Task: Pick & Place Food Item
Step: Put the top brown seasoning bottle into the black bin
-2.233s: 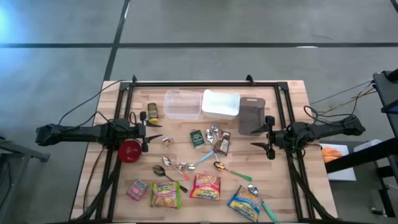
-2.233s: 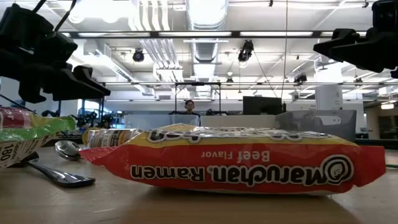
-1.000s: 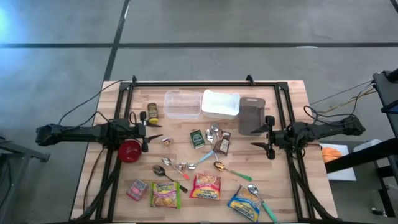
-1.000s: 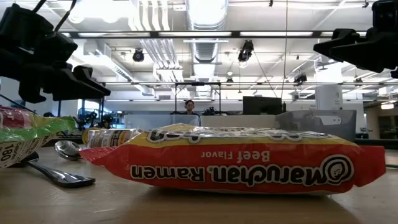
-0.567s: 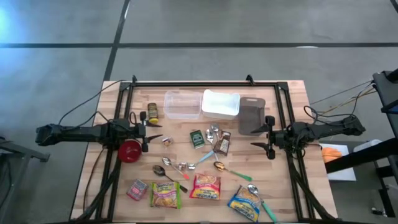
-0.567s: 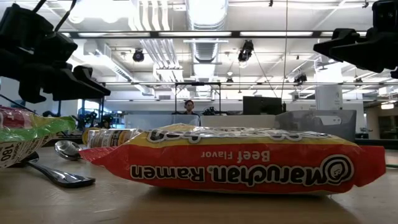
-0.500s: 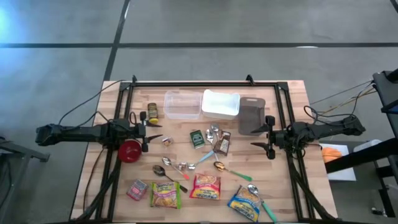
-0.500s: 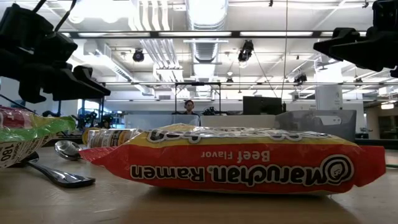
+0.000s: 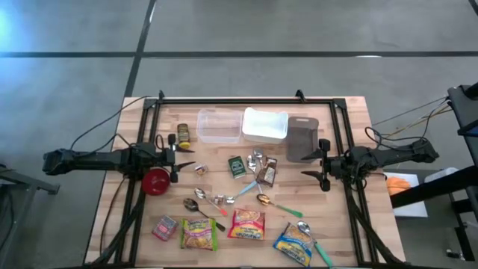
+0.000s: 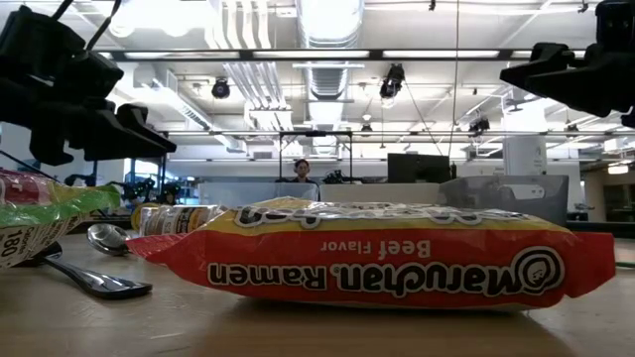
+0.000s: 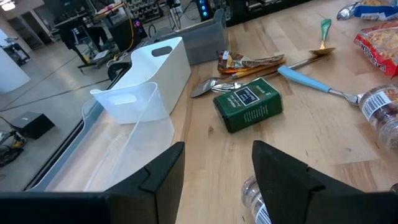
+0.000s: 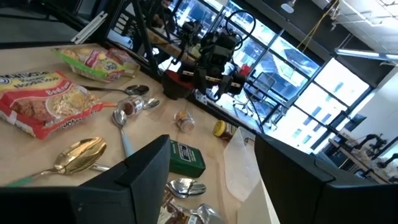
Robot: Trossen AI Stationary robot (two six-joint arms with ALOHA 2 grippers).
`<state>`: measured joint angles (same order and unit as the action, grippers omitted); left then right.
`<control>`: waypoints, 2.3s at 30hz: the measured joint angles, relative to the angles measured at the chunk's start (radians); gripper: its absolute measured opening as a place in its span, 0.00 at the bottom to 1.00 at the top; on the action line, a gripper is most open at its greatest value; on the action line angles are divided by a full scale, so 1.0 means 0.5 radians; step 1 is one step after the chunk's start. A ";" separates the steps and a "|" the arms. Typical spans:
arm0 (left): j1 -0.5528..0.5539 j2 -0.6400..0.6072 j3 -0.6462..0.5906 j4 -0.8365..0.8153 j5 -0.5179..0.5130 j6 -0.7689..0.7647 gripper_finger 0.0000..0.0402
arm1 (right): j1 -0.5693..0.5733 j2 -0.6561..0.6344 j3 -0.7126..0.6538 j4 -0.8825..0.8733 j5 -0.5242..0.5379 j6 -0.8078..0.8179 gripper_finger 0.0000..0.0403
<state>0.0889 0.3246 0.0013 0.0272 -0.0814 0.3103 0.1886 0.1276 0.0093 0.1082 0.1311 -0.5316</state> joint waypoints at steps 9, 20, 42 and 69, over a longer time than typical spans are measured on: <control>-0.001 0.000 0.000 0.397 0.135 -1.067 0.47 | 0.001 -0.001 0.000 0.066 -0.002 -0.240 0.58; 0.002 0.000 0.000 0.474 0.117 -1.249 0.47 | 0.002 0.001 0.000 0.154 -0.025 0.169 0.58; -0.001 0.273 0.433 -0.314 0.379 -1.407 0.47 | 0.002 0.122 -0.001 0.688 -0.015 1.551 0.58; -0.043 1.594 1.122 -1.028 0.367 -1.391 0.48 | 0.001 0.473 0.036 0.799 0.003 1.887 0.58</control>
<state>0.0675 1.1217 0.5622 -0.4868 0.1018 -0.3851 0.1890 0.3641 0.0273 0.5076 0.1327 0.4118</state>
